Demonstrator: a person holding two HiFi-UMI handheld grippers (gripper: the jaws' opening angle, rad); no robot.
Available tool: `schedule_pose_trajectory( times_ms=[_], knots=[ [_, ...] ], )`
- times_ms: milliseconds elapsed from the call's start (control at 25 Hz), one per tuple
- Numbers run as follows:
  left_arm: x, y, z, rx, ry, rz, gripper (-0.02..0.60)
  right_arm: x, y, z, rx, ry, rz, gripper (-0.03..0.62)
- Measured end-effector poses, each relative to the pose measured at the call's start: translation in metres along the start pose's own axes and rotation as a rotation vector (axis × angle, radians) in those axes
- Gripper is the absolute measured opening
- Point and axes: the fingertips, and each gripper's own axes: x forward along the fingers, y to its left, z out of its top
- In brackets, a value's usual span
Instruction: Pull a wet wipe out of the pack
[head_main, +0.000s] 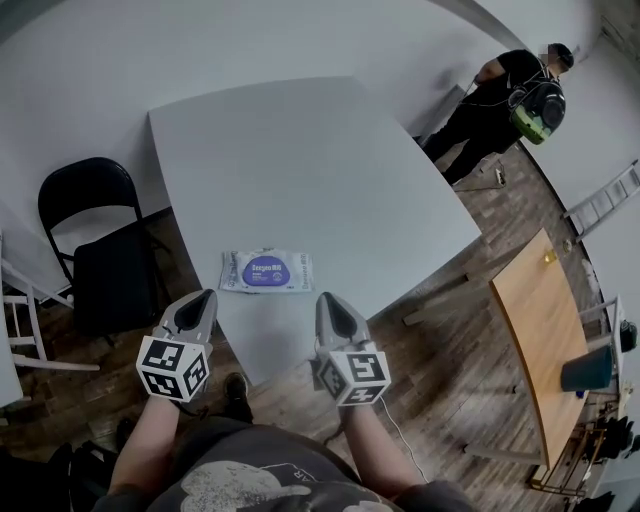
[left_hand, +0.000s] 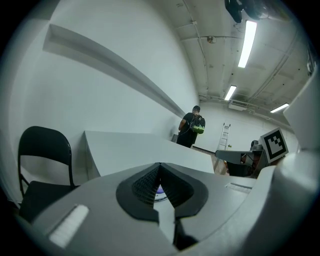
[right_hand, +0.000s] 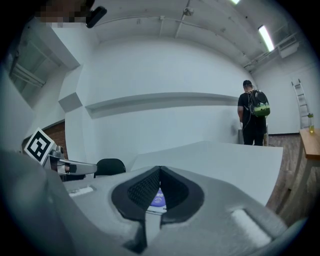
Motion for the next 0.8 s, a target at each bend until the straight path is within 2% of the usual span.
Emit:
schedule_pose_trajectory(
  times_ms=[240,480,640,800],
  knots=[
    [0.027,0.02,-0.007,0.016,0.054,-0.054,0.018,0.031,0.003,-0.003,-0.013,0.039,-0.045,-0.011],
    [0.045,0.034,-0.014,0.001,0.088,-0.064,0.018,0.038,-0.005,0.001,-0.033,0.047,-0.075,-0.011],
    [0.055,0.025,-0.03,0.0,0.128,-0.067,0.018,0.043,-0.014,0.0,-0.038,0.059,-0.063,-0.011],
    [0.06,0.023,-0.03,-0.004,0.134,-0.041,0.018,0.055,-0.017,0.003,-0.049,0.062,-0.016,-0.011]
  ],
)
